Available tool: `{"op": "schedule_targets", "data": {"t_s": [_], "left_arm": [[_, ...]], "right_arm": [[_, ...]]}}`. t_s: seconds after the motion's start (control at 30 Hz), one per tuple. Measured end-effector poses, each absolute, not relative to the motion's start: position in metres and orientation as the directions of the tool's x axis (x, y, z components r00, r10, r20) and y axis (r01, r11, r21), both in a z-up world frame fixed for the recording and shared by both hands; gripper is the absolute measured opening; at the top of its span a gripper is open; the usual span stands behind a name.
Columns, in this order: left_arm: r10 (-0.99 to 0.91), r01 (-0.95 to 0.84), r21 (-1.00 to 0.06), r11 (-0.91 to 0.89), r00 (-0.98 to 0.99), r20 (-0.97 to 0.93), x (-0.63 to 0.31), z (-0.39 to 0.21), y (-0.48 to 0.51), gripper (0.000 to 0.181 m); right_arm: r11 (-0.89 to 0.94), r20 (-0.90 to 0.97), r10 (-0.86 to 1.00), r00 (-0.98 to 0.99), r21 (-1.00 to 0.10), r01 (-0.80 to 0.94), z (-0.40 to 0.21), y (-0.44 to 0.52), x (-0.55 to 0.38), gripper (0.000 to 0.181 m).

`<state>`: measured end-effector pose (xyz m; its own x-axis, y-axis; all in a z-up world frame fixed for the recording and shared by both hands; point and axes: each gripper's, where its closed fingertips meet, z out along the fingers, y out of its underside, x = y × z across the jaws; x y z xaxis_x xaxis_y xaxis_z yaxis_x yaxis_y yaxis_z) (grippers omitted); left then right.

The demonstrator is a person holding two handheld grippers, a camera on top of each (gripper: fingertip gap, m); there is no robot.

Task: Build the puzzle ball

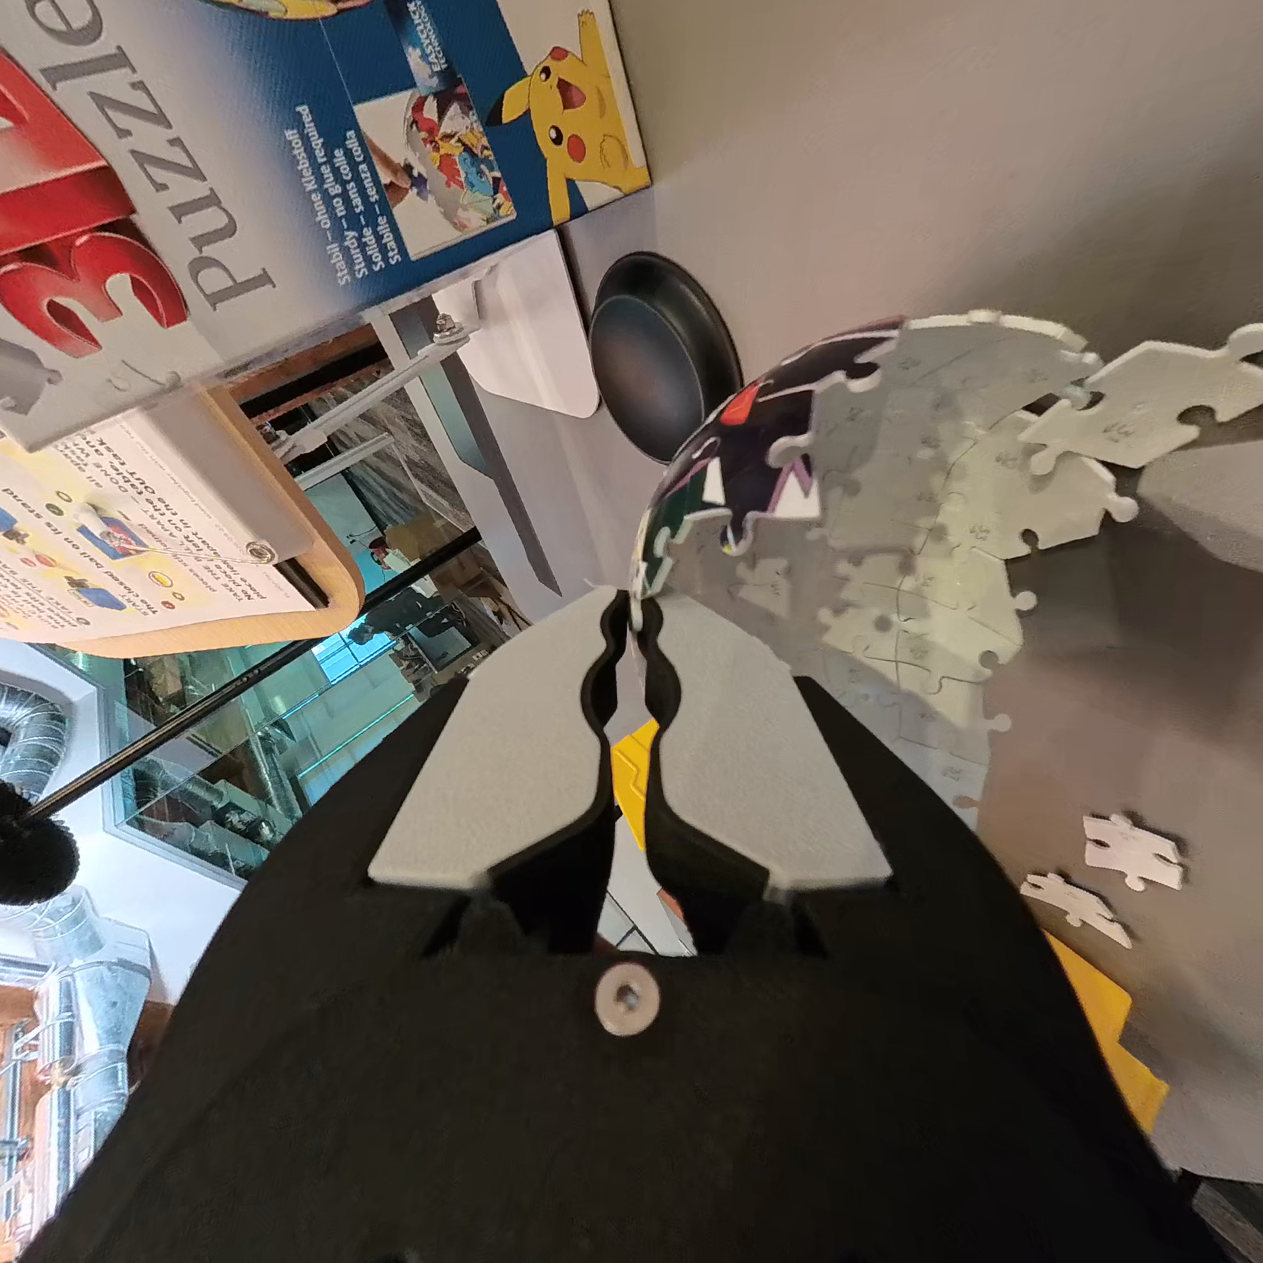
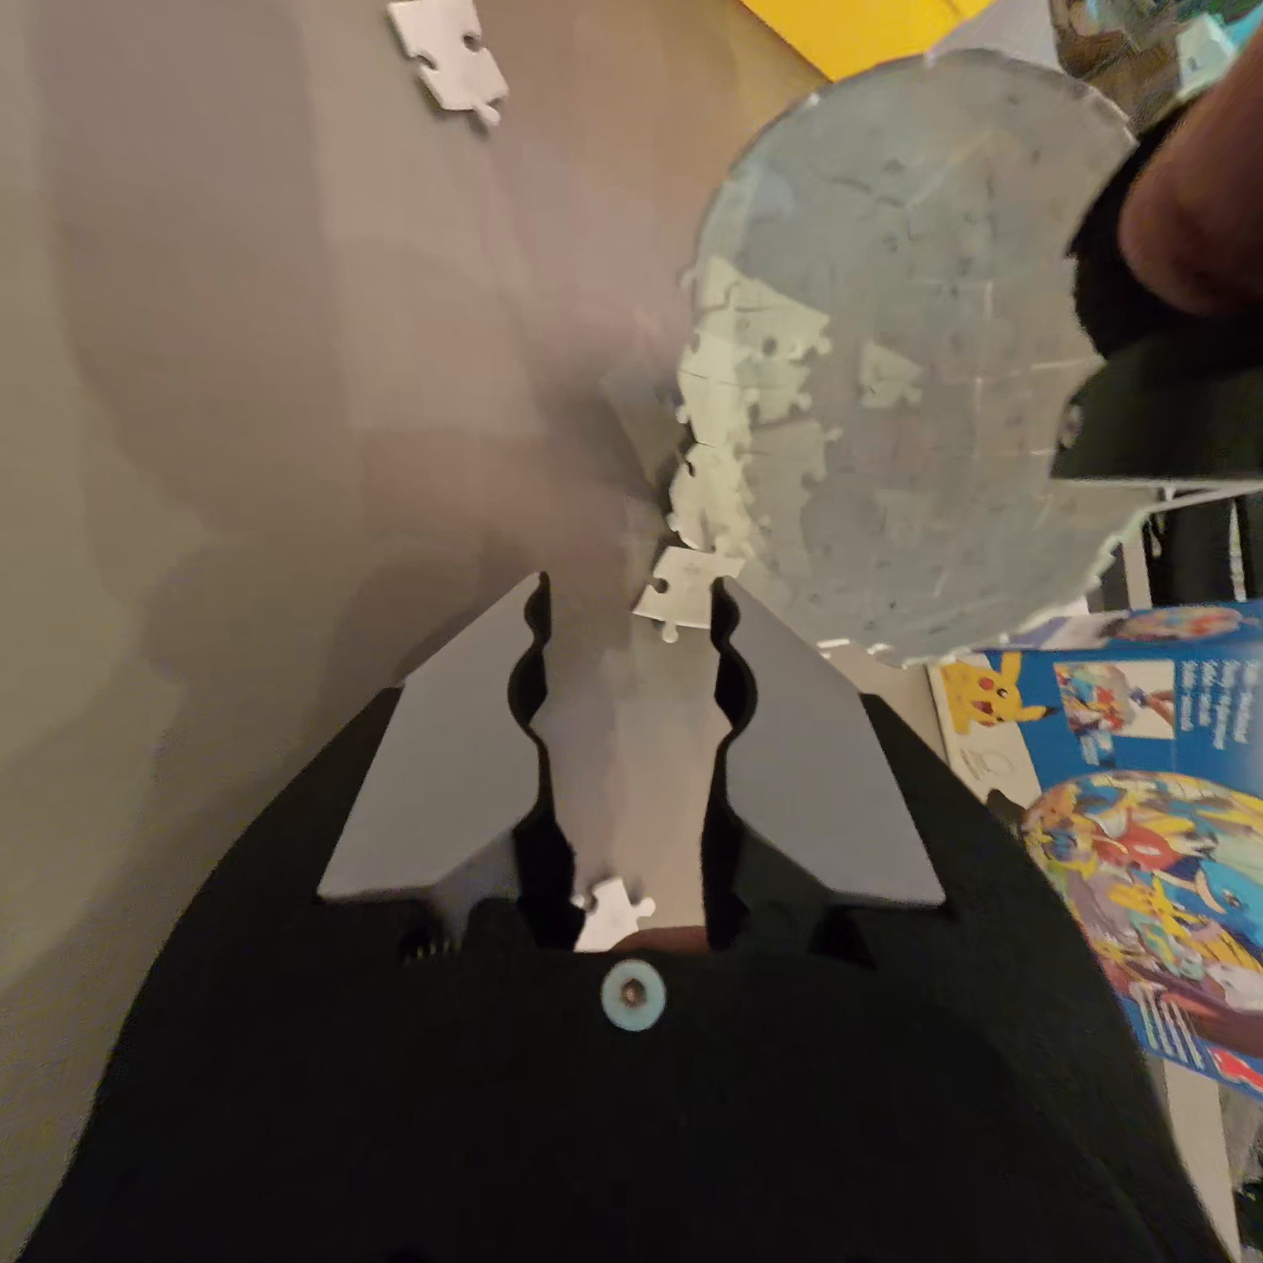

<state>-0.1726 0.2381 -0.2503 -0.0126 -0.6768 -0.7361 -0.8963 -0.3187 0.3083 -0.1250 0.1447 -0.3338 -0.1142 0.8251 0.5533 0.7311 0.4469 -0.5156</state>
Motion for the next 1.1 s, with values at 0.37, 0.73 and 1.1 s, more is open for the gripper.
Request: {"op": "schedule_targets", "data": {"t_s": [0.37,0.73,1.1], "left_arm": [[-0.676,-0.899,0.307,-0.311,-0.017,-0.736,-0.170,-0.251,0.240,0.002],[-0.676,-0.903,0.299,-0.310,-0.012,-0.737,-0.169,-0.252,0.241,0.002],[-0.671,-0.902,0.290,-0.319,-0.001,-0.741,-0.169,-0.253,0.243,0.002]], "right_arm": [[0.336,0.479,0.878,-0.023,-0.581,0.741,-0.336,0.153,-0.138,0.056],[0.185,0.247,0.969,-0.007,-0.705,0.684,-0.341,0.130,-0.146,0.128],[0.132,0.155,0.987,-0.027,-0.715,0.687,-0.347,0.121,-0.147,0.123]]}}
